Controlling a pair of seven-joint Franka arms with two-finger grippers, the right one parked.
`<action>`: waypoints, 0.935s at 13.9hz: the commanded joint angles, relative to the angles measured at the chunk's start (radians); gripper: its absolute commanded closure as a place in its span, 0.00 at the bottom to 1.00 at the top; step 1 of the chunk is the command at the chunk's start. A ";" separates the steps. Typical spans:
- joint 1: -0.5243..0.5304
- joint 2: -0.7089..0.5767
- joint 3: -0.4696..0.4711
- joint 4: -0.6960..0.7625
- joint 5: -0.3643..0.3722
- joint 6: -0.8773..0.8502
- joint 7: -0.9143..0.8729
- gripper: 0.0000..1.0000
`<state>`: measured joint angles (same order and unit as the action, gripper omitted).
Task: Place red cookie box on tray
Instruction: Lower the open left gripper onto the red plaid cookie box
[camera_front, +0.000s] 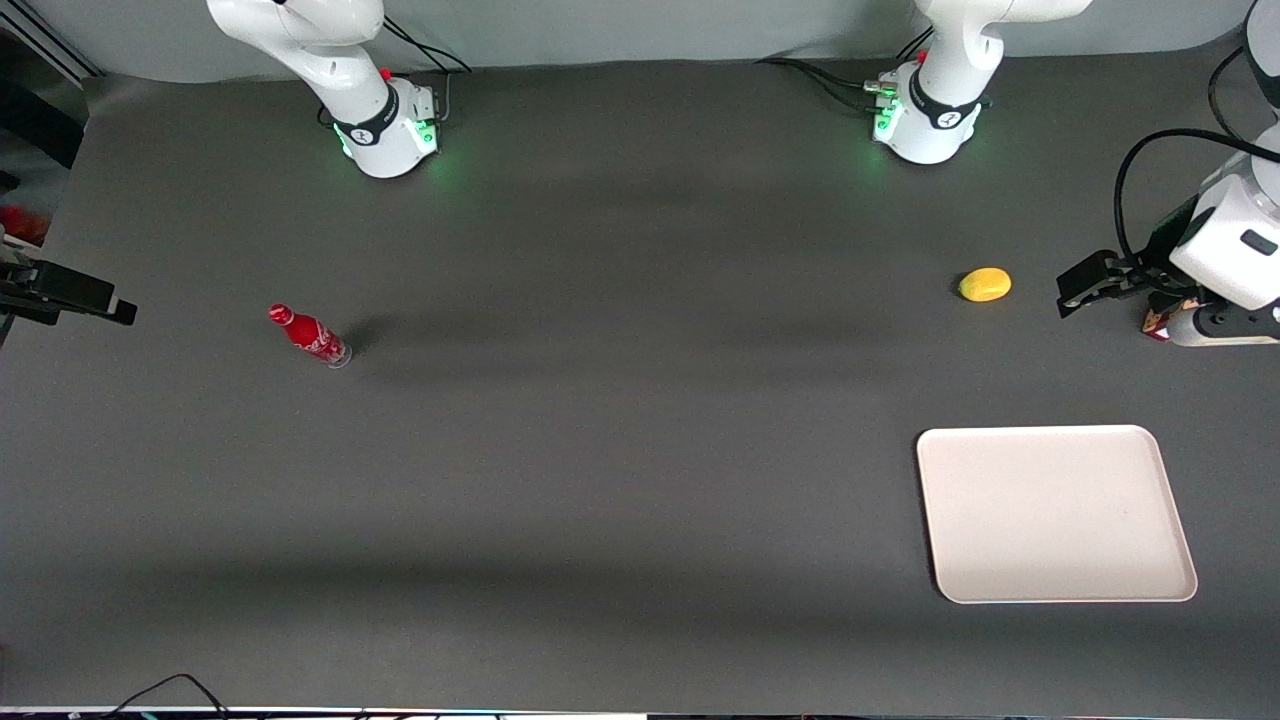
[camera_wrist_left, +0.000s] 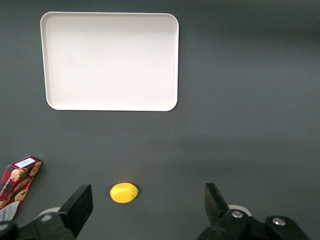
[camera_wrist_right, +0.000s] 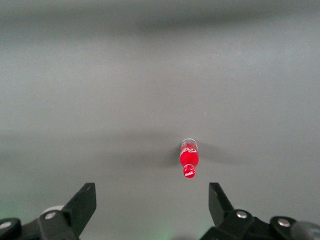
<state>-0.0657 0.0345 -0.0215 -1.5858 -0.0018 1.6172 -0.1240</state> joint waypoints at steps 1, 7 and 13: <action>0.003 0.008 -0.006 0.021 0.016 -0.023 -0.009 0.00; 0.001 0.007 -0.008 0.021 0.016 -0.023 -0.008 0.00; 0.033 -0.007 0.035 0.023 0.037 -0.095 0.122 0.00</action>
<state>-0.0613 0.0355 -0.0017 -1.5841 0.0101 1.5731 -0.0578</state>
